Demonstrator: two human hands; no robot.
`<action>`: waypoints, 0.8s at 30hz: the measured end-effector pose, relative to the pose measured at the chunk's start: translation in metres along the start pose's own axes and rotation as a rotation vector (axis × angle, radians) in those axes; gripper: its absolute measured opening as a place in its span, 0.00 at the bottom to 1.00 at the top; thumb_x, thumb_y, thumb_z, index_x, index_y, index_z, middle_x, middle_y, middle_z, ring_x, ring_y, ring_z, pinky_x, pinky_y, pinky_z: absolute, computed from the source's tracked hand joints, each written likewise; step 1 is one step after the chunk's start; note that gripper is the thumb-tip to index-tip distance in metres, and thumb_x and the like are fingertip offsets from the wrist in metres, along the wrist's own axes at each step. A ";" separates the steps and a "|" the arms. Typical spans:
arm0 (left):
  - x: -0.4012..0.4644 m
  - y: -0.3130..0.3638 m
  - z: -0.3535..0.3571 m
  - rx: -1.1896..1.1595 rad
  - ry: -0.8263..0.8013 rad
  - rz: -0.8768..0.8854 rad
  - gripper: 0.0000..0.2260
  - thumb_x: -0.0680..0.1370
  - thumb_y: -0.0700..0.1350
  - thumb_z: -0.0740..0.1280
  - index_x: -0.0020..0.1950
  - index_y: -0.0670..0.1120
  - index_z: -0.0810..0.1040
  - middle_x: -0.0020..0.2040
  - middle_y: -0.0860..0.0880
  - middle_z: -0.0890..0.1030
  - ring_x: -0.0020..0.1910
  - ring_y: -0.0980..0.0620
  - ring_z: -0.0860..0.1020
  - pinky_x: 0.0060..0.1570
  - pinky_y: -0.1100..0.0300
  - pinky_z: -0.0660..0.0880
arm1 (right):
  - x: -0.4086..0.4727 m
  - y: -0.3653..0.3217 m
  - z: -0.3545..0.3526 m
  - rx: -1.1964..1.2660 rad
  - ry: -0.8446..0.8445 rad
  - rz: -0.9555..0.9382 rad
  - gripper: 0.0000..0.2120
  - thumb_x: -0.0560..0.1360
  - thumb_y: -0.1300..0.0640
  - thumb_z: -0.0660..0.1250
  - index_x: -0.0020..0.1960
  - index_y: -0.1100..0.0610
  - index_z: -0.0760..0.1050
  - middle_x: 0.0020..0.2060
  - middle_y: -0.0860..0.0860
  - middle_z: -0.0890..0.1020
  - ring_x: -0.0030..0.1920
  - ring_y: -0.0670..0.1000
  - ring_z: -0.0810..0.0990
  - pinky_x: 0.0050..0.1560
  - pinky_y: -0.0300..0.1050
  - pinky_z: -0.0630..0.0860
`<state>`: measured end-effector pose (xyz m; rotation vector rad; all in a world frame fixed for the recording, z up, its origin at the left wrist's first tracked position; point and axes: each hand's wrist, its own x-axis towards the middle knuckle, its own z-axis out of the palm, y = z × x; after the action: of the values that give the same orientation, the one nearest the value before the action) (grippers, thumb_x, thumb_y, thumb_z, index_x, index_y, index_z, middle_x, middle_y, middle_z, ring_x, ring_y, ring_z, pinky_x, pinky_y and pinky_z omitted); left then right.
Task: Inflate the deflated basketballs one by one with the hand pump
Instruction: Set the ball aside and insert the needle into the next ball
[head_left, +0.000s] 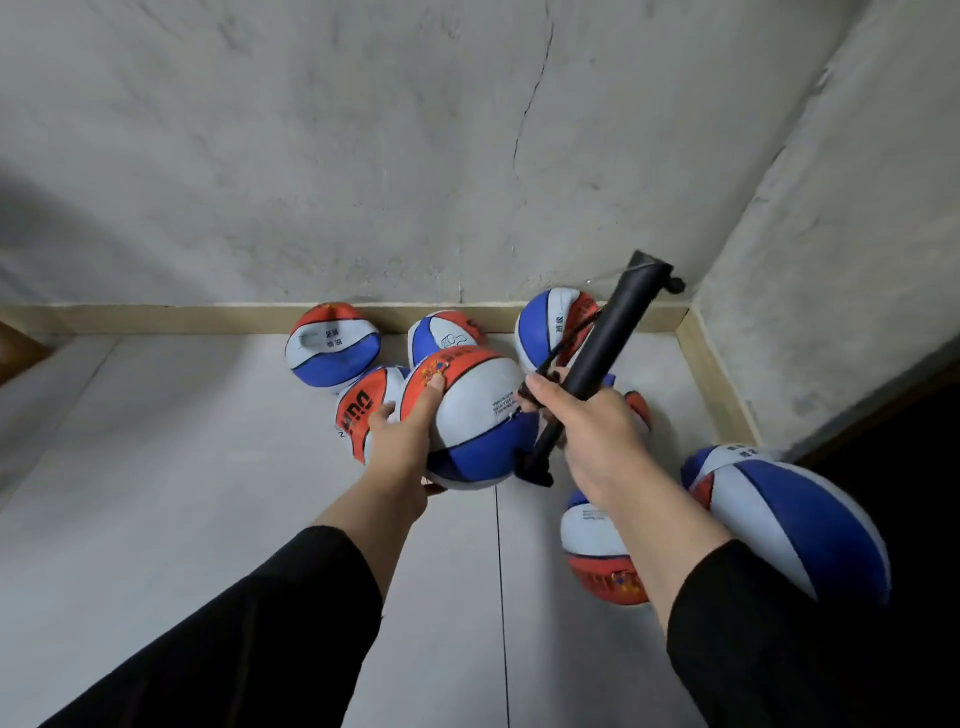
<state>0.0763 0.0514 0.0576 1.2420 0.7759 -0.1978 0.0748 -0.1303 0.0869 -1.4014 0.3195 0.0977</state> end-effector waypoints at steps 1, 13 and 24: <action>-0.004 0.014 0.017 -0.011 -0.020 0.017 0.38 0.72 0.66 0.75 0.77 0.58 0.64 0.67 0.49 0.75 0.59 0.42 0.79 0.55 0.37 0.80 | 0.008 -0.021 -0.006 0.005 0.003 -0.027 0.04 0.76 0.55 0.76 0.42 0.54 0.85 0.42 0.53 0.88 0.53 0.57 0.86 0.57 0.53 0.77; -0.028 0.069 0.200 0.061 -0.324 0.101 0.37 0.75 0.66 0.73 0.78 0.55 0.62 0.60 0.50 0.75 0.54 0.46 0.78 0.48 0.43 0.82 | 0.067 -0.165 -0.129 -0.149 0.092 -0.277 0.03 0.79 0.58 0.73 0.47 0.56 0.80 0.37 0.52 0.84 0.41 0.48 0.83 0.50 0.52 0.79; 0.028 0.003 0.257 0.295 -0.493 0.198 0.19 0.84 0.57 0.65 0.73 0.56 0.72 0.68 0.56 0.77 0.67 0.50 0.76 0.61 0.48 0.76 | 0.131 -0.122 -0.199 -0.296 0.325 -0.250 0.11 0.78 0.56 0.74 0.50 0.65 0.81 0.35 0.52 0.84 0.37 0.48 0.82 0.47 0.48 0.77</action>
<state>0.2067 -0.1716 0.0710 1.4600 0.1986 -0.4489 0.1981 -0.3620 0.1400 -1.7427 0.4067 -0.3023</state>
